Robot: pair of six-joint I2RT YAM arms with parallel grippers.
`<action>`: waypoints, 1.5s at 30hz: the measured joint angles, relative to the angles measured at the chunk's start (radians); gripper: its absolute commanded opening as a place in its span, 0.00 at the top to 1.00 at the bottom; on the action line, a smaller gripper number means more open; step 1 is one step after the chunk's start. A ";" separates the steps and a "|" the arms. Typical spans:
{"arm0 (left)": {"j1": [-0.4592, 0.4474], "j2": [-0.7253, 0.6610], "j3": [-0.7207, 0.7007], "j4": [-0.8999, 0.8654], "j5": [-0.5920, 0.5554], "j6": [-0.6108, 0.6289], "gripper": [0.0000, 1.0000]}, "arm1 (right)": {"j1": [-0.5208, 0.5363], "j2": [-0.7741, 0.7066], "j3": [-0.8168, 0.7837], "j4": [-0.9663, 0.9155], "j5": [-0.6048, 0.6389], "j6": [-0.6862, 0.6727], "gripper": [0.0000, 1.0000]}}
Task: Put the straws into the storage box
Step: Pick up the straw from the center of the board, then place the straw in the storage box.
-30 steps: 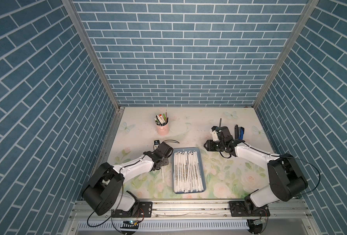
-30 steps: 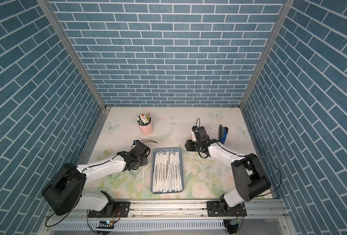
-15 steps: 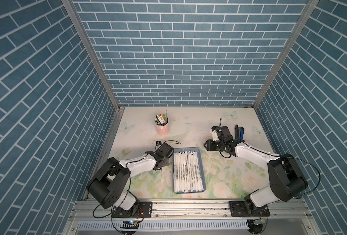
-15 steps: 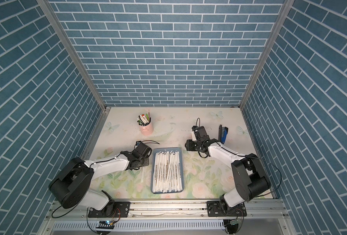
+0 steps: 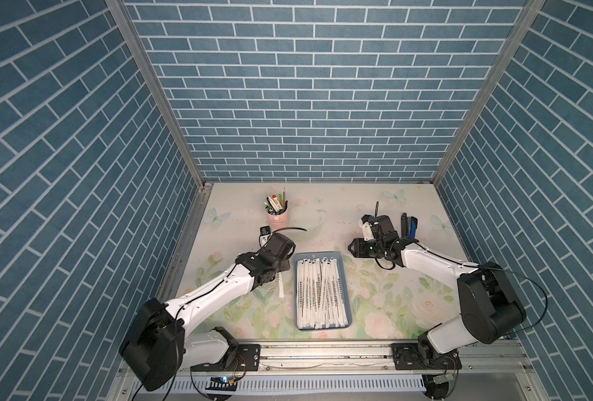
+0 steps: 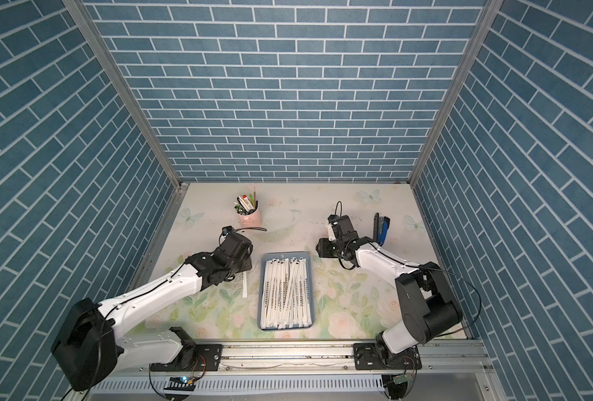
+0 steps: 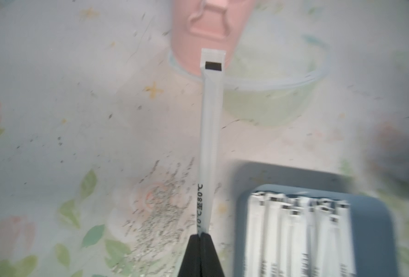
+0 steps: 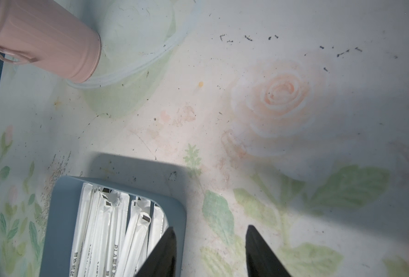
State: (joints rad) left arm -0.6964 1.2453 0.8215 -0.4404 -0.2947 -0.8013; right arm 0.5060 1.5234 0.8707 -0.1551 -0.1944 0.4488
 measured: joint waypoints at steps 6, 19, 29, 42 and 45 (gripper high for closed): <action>-0.232 0.150 0.102 0.145 0.011 -0.108 1.00 | 0.000 0.000 0.000 0.000 0.009 0.000 0.52; -0.347 0.435 0.082 0.348 0.081 -0.218 0.98 | -0.002 -0.001 0.000 -0.002 0.024 0.000 0.52; -0.347 0.459 0.082 0.378 0.119 -0.214 0.83 | -0.002 -0.001 0.000 -0.001 0.024 0.000 0.52; -0.312 0.175 0.081 0.233 0.011 -0.109 0.43 | -0.007 -0.053 0.005 -0.015 0.106 -0.004 0.43; -0.243 0.022 0.049 0.242 -0.095 0.002 0.34 | -0.009 -0.195 -0.064 0.086 0.236 -0.022 0.33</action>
State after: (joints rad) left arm -0.9398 1.2671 0.8707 -0.1986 -0.3897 -0.7994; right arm 0.4973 1.3285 0.8062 -0.0689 0.0414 0.4271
